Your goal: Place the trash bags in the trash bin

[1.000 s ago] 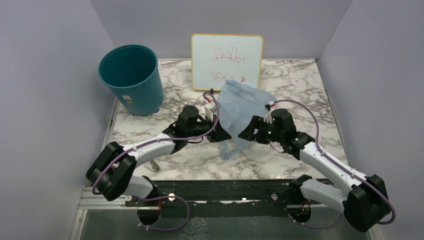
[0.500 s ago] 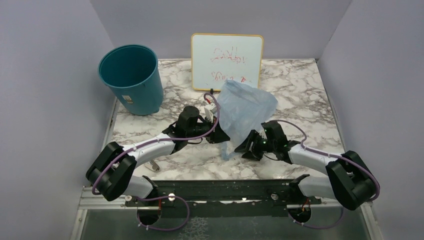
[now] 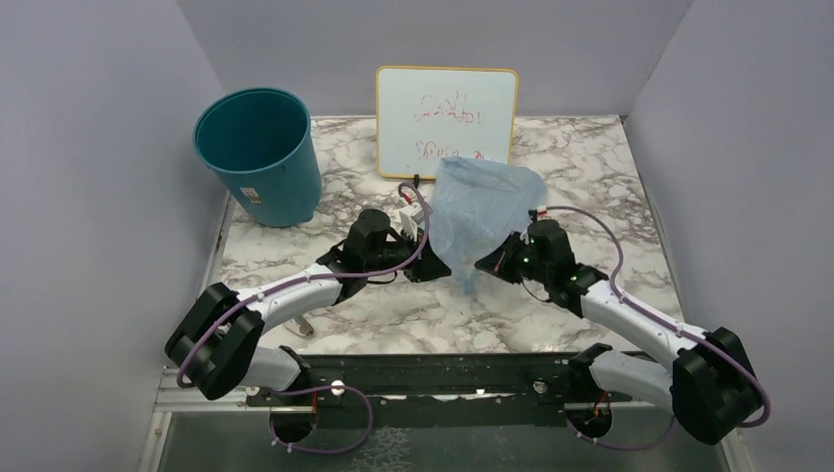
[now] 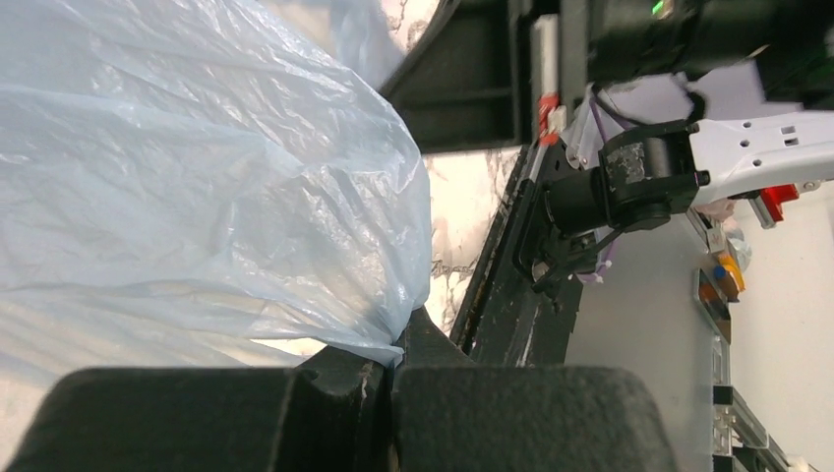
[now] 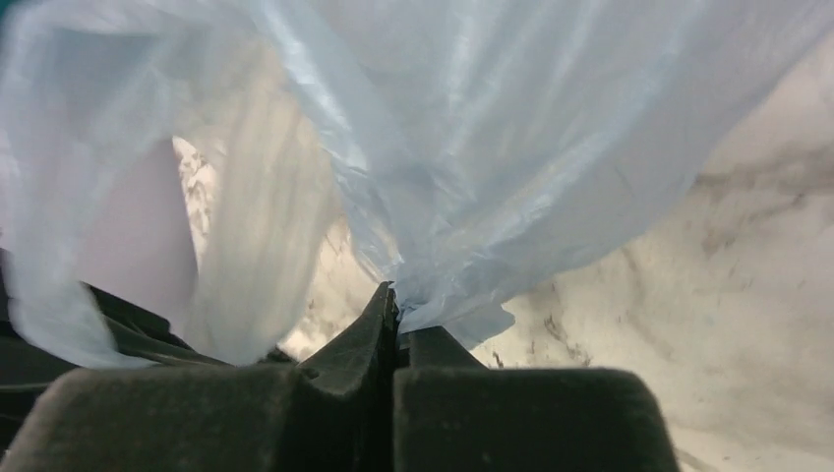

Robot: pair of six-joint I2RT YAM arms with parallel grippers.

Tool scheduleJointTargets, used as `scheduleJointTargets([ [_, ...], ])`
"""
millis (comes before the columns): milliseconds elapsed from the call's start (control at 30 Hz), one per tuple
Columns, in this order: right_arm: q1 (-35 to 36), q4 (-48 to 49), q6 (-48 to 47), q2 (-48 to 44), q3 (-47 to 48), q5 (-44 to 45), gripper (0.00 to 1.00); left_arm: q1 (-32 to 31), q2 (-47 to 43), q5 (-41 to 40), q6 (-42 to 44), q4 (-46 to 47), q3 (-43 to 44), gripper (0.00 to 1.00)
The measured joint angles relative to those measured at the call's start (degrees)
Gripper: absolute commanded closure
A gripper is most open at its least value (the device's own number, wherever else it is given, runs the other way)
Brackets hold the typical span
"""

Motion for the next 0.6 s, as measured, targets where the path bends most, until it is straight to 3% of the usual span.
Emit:
scheduleJointTargets([
  [233,0.0,-10.05,-20.57,-4.81,15.02,6.64,1.0,0.0,-0.63,-1.11,0.22,-0.09,0.0,1.0],
  [400,0.0,-12.2,-39.15,-9.09,24.81,-0.24,0.99,0.0,-1.81,-2.4,0.44,-0.39,0.0,1.0],
  [533,0.0,-17.46,-49.33,-5.64,35.39,-8.22,0.99,0.0,-3.1,-4.46,0.7,-0.9,0.0,1.0],
  [600,0.15,-20.92,-52.61,-2.23,40.72,-7.65,0.99,0.02,-4.11,-5.9,1.16,-1.9,0.0,1.0],
])
